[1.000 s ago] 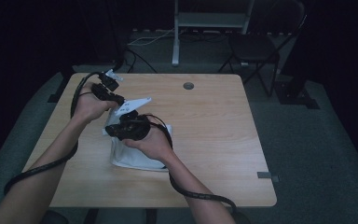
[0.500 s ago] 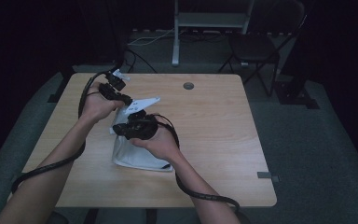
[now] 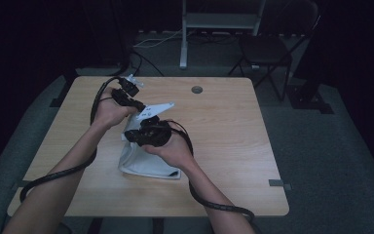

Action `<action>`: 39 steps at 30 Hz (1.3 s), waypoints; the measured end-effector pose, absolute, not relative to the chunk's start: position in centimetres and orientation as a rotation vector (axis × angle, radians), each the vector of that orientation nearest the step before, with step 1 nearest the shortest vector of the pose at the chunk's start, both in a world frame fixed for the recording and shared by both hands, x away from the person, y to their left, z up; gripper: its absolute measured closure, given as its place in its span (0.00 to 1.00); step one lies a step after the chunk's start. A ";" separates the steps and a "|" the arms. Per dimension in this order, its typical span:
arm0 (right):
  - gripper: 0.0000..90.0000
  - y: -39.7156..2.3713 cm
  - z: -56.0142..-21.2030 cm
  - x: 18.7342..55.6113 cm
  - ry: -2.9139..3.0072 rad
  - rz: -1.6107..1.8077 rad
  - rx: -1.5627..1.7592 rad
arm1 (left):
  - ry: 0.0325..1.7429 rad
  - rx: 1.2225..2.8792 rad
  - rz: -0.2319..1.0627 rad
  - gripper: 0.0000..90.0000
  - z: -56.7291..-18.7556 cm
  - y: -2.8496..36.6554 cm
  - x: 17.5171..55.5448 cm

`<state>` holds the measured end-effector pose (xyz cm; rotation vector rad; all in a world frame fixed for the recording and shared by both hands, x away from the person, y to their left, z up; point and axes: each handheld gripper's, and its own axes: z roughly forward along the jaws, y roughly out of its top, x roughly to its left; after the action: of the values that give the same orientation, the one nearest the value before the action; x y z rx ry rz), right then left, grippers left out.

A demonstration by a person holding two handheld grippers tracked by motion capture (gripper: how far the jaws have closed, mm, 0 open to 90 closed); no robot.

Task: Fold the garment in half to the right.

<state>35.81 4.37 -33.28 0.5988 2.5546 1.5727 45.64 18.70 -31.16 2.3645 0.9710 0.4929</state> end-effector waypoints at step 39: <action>0.92 2.4 -36.3 35.5 2.588 1.533 0.684 | 0.889 2.462 0.477 0.88 -32.9 15.6 45.4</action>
<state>35.50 2.42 -36.27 0.6835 2.5882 1.5327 45.38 15.61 -32.86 2.4620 0.8892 0.4770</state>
